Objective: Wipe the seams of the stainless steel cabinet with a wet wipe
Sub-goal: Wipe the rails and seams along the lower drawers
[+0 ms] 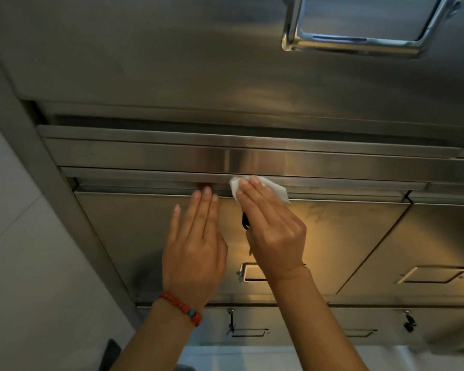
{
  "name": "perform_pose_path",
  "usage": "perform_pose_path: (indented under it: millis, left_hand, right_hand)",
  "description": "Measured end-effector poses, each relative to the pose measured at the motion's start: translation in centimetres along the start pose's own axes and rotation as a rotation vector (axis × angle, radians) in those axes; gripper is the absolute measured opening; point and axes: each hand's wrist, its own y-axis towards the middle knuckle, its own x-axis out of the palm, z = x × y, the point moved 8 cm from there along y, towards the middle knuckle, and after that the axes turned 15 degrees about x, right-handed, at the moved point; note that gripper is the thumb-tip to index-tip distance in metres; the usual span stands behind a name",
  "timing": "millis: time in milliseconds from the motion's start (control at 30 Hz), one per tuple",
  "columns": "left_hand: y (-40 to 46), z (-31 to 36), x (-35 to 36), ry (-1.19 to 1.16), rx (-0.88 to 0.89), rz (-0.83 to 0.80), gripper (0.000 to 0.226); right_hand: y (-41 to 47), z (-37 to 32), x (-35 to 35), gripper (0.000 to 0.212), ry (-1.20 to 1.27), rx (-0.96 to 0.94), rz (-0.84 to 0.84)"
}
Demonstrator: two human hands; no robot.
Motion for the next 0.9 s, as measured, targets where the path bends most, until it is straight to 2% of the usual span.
perform_pose_path:
  millis: [200, 367, 900]
  left_hand:
    - [-0.1, -0.2, 0.2, 0.010, 0.026, -0.035, 0.051]
    - [-0.2, -0.8, -0.5, -0.001, 0.023, -0.043, 0.053]
    - [-4.0, -7.9, -3.0, 0.078, -0.078, -0.053, 0.055]
  right_hand:
    - [0.0, 0.8, -1.3, 0.019, -0.010, 0.077, 0.054]
    - [0.3, -0.5, -1.1, 0.023, 0.011, 0.042, 0.031]
    - [0.1, -7.4, 3.8, 0.018, 0.115, -0.029, 0.032]
